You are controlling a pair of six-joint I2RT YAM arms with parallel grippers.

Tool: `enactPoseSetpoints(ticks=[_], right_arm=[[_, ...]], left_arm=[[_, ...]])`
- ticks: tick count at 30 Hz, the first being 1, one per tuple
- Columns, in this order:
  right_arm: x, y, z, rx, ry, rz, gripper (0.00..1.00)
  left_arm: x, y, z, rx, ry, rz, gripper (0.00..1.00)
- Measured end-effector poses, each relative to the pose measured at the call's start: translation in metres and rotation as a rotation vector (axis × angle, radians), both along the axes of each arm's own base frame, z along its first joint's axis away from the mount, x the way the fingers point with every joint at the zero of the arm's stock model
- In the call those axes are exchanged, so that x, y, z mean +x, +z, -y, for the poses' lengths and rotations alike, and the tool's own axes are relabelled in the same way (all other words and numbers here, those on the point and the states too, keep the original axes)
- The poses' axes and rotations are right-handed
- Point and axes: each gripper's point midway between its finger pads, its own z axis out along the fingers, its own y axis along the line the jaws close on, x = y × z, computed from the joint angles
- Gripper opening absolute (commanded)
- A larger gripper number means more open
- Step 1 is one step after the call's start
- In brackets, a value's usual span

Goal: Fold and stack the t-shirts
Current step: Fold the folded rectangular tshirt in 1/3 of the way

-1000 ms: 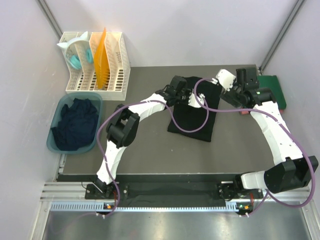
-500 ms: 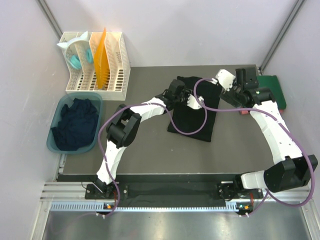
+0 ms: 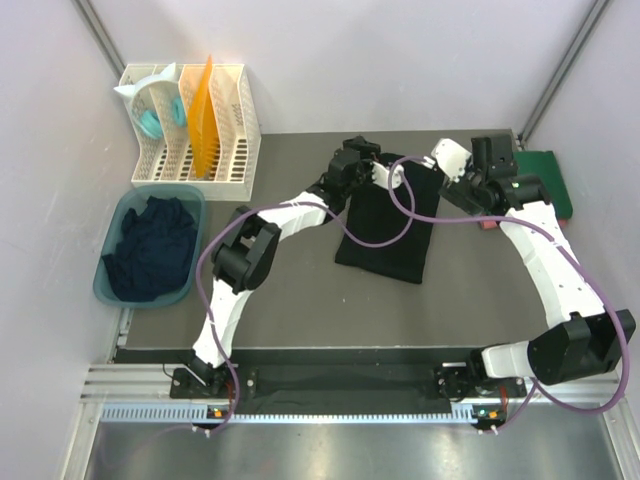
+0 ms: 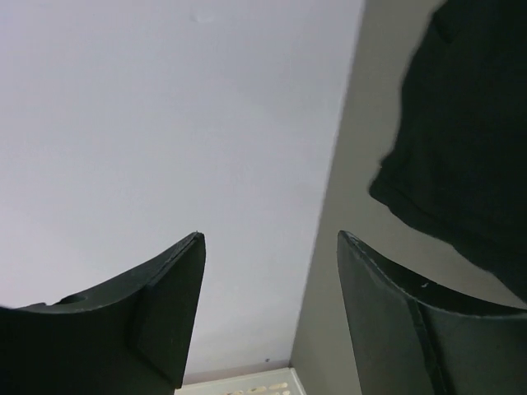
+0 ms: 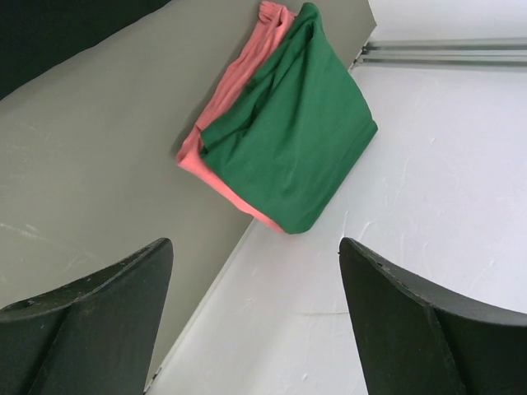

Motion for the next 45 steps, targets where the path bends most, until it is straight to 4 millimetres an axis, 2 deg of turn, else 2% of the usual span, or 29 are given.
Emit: enactPoseSetpoints(ticks=[2, 4, 6, 7, 9, 10, 13, 15, 18, 21, 25, 31, 38, 41, 45], right_arm=[[0.0, 0.0, 0.0, 0.0, 0.0, 0.0, 0.81], [0.0, -0.001, 0.0, -0.002, -0.001, -0.002, 0.78], [0.0, -0.004, 0.001, -0.008, -0.004, -0.006, 0.63], [-0.001, -0.006, 0.002, -0.011, -0.006, -0.011, 0.52], [0.001, -0.007, 0.004, -0.022, -0.008, -0.014, 0.43], [0.002, -0.008, 0.005, -0.025, -0.013, -0.013, 0.4], [0.005, -0.01, 0.011, -0.032, -0.033, -0.015, 0.4], [0.006, -0.013, 0.014, -0.038, -0.044, -0.021, 0.39], [0.008, -0.017, 0.015, -0.042, -0.047, -0.034, 0.4], [0.011, -0.021, 0.014, -0.044, -0.049, -0.045, 0.41], [0.014, -0.017, 0.014, -0.039, -0.055, -0.036, 0.41], [0.013, -0.015, 0.015, -0.042, -0.06, -0.035, 0.42], [0.013, -0.016, 0.017, -0.05, -0.068, -0.037, 0.42], [0.014, -0.018, 0.017, -0.055, -0.068, -0.045, 0.43], [0.017, -0.023, 0.017, -0.061, -0.07, -0.062, 0.43]], left_arm=[[0.0, -0.003, -0.006, 0.001, -0.031, -0.056, 0.68], [-0.011, -0.013, -0.018, 0.038, -0.089, -0.149, 0.64], [-0.031, -0.021, -0.031, 0.084, -0.161, -0.251, 0.53], [-0.042, -0.023, -0.038, 0.11, -0.194, -0.303, 0.5], [-0.066, -0.024, -0.049, 0.159, -0.265, -0.401, 0.45], [-0.079, -0.026, -0.051, 0.177, -0.3, -0.447, 0.4], [-0.114, -0.036, -0.048, 0.199, -0.395, -0.573, 0.32], [-0.131, -0.046, -0.045, 0.199, -0.438, -0.644, 0.33], [-0.148, -0.057, -0.04, 0.196, -0.474, -0.729, 0.41], [-0.144, -0.065, -0.034, 0.188, -0.481, -0.753, 0.43], [-0.13, -0.08, -0.03, 0.185, -0.466, -0.766, 0.45], [-0.086, -0.102, -0.026, 0.177, -0.431, -0.736, 0.46], [-0.047, -0.106, -0.021, 0.169, -0.423, -0.674, 0.47], [-0.044, -0.102, -0.018, 0.175, -0.446, -0.658, 0.47], [-0.053, -0.103, -0.015, 0.19, -0.502, -0.67, 0.47]])
